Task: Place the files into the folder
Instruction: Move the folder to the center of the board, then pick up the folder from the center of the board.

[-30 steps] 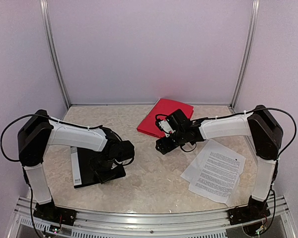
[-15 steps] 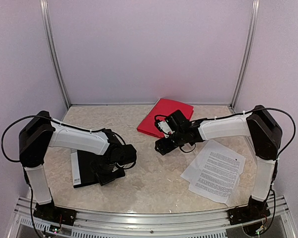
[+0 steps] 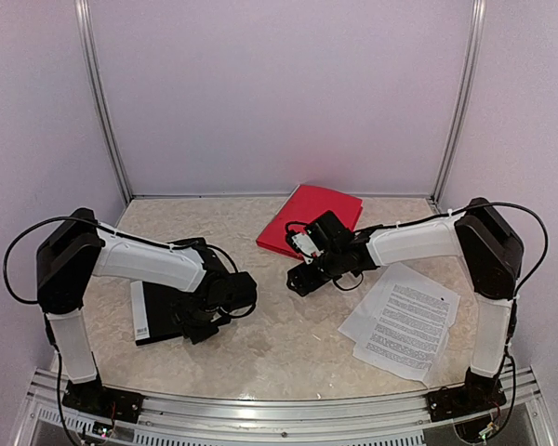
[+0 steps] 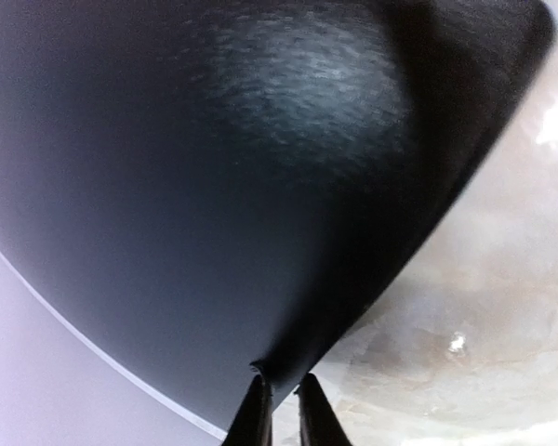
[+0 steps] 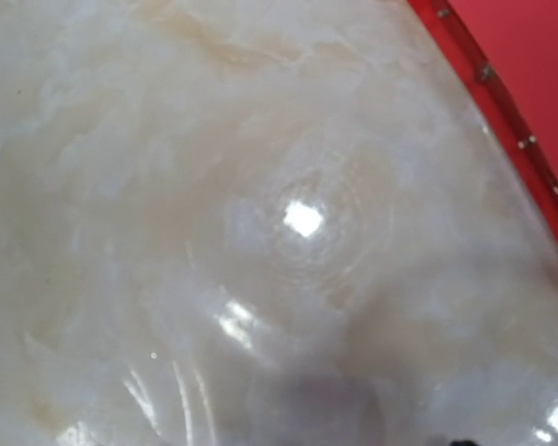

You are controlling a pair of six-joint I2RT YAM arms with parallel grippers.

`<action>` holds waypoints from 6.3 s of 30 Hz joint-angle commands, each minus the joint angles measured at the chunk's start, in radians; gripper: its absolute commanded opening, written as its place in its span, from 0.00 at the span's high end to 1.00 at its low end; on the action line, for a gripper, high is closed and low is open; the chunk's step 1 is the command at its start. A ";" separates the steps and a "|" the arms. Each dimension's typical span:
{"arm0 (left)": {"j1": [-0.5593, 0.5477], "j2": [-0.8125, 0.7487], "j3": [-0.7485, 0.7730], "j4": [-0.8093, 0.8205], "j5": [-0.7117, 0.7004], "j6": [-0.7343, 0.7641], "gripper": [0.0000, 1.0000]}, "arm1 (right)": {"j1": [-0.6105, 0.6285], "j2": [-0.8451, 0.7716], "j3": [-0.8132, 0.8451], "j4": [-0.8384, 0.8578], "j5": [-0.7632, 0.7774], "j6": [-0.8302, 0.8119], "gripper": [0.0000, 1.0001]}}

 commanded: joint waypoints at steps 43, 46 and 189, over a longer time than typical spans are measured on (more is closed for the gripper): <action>1.022 -0.274 -0.261 0.689 0.435 -0.567 0.20 | 0.093 0.031 0.072 0.015 -0.017 0.007 0.24; 1.030 -0.198 -0.238 0.707 0.464 -0.562 0.29 | 0.094 0.047 0.088 0.020 -0.015 0.017 0.24; -0.405 -0.023 0.117 0.466 -0.215 0.354 1.00 | -0.042 -0.391 -0.360 0.008 0.015 0.270 0.17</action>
